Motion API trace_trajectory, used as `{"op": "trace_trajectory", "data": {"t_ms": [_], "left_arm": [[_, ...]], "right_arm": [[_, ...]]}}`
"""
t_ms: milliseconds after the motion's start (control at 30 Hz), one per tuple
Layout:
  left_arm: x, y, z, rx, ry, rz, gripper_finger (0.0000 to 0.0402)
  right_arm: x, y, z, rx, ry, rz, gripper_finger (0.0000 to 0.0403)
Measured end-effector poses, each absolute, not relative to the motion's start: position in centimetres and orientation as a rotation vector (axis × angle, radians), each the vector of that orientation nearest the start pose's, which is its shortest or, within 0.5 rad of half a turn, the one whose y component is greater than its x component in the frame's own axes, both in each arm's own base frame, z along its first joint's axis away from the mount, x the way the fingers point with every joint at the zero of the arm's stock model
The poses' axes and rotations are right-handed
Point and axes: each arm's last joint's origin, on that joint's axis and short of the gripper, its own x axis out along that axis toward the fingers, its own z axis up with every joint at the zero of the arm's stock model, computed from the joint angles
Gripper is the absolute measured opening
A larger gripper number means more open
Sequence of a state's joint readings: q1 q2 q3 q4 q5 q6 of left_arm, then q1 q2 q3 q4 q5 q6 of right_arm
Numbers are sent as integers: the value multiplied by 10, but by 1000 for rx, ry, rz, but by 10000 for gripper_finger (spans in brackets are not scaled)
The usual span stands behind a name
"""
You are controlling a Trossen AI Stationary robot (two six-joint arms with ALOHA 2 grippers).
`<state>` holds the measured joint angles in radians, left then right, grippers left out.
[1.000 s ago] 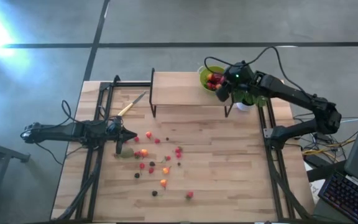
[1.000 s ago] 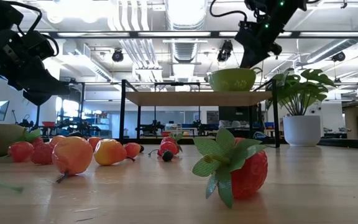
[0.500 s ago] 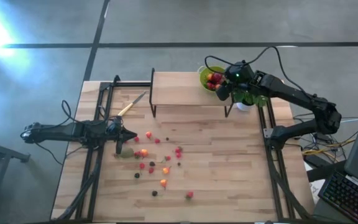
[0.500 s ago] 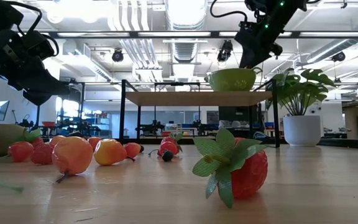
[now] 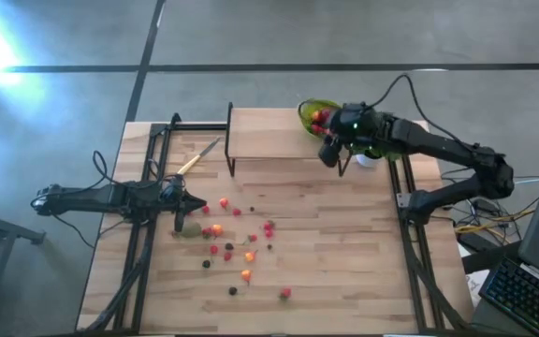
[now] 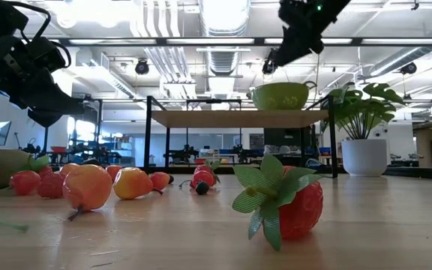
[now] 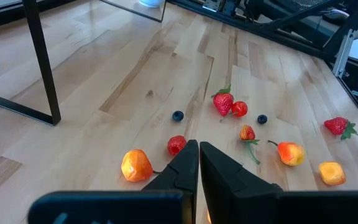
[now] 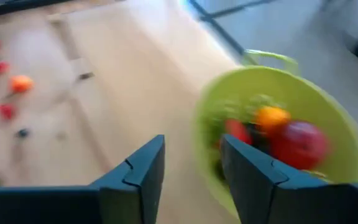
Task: Build produce basket
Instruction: Put the strawberry into the green basket
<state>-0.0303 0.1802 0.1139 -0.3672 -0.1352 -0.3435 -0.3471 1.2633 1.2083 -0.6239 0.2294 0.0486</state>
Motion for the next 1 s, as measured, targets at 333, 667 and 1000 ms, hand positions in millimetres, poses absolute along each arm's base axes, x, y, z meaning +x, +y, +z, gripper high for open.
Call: {"op": "trace_trajectory", "data": {"t_ms": [333, 667, 1000], "left_arm": [[96, 1, 154, -302, 410, 176, 21], [96, 1, 154, -302, 410, 176, 21], [96, 1, 154, -302, 410, 176, 21]], "right_arm": [[264, -20, 344, 6, 634, -294, 88], [268, 68, 347, -117, 436, 38, 41], [273, 126, 318, -366, 433, 261, 10]]}}
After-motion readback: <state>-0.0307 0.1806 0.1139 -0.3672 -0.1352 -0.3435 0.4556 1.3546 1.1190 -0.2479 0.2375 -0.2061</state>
